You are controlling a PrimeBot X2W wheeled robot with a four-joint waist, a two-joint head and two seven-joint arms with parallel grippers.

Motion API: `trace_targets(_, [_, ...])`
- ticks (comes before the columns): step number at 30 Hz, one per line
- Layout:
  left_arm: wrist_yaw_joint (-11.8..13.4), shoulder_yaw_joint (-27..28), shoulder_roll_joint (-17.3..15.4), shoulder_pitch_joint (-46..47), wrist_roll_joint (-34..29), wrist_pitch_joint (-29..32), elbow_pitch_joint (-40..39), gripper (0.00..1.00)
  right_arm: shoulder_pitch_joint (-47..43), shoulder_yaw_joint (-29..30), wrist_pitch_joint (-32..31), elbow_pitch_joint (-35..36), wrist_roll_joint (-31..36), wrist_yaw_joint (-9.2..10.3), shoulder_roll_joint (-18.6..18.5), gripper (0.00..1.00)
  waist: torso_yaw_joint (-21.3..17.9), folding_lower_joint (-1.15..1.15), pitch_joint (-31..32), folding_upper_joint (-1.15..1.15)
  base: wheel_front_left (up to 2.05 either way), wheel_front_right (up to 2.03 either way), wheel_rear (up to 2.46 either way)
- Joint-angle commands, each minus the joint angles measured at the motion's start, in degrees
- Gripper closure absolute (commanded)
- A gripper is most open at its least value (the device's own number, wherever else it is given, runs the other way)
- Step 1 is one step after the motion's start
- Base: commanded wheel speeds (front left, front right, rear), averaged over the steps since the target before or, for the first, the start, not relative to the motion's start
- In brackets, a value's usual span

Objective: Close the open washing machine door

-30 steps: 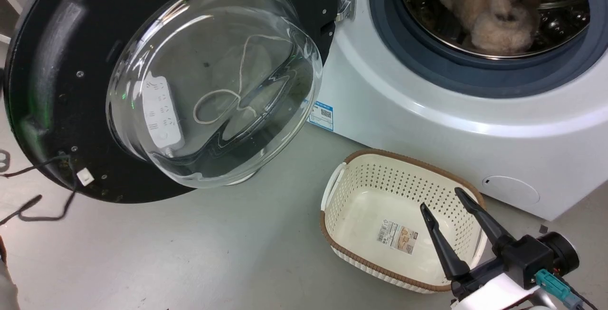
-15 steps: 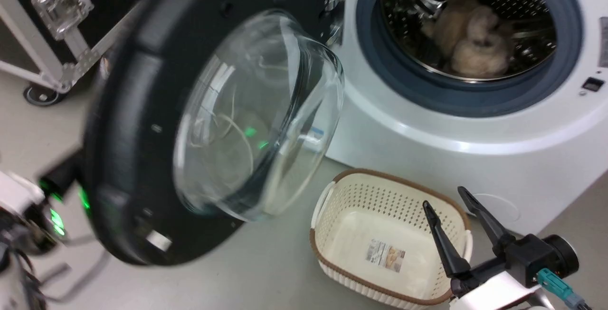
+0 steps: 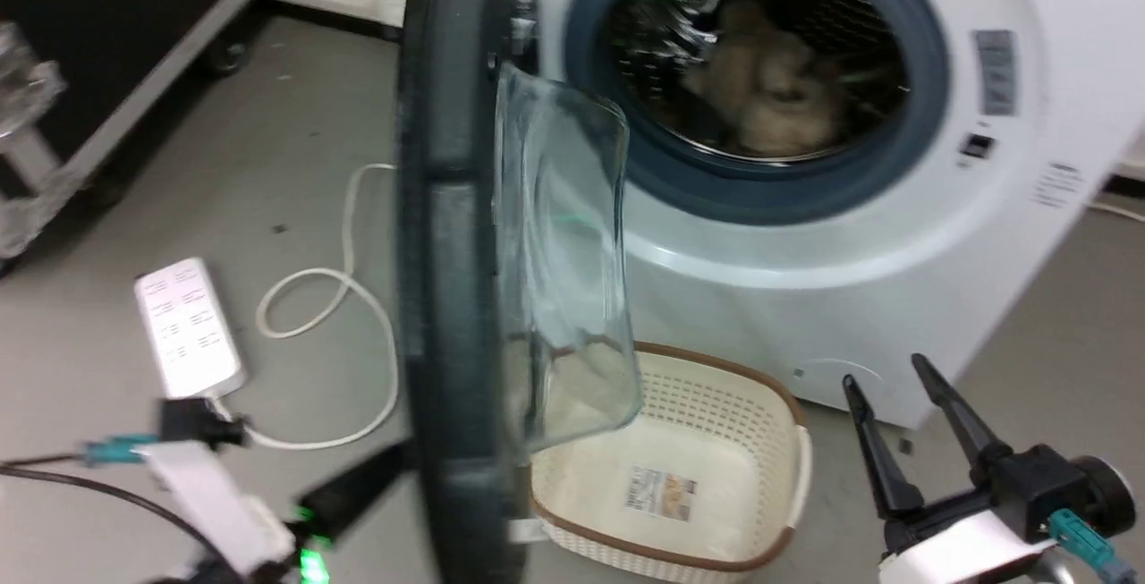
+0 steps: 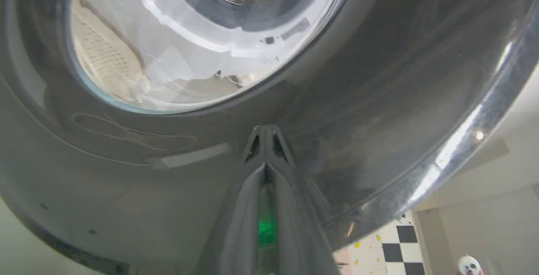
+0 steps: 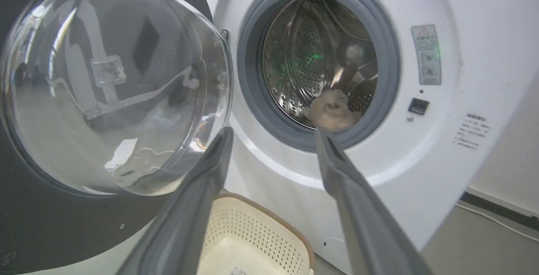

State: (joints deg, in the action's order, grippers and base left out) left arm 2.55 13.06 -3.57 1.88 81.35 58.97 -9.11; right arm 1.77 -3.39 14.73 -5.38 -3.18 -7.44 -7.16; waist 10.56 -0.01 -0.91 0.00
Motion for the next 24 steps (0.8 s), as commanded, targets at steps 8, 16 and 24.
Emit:
trace_targets(8, [-4.22,-16.18,0.67,0.23,10.06,-18.77,4.47,1.0,1.28,0.93,0.27,0.07,0.71,-0.05,0.1,0.0,-12.0,0.01,-4.9,0.0,0.0,0.0,0.0])
trace_targets(16, [-8.65,-26.6,0.68,10.01,16.57,-33.54,11.95,1.0,3.54,1.46,0.27,0.2,-0.95,-0.05,0.17,0.0,-22.96,0.01,-9.99,0.0,0.0,0.0,0.0])
trace_targets(24, [-9.9,-29.2,0.68,22.66,19.81,-44.56,19.71,1.0,5.65,1.38,0.27,-0.59,-1.86,-0.05,1.52,0.0,-32.2,0.01,-14.06,0.0,0.0,0.0,0.0])
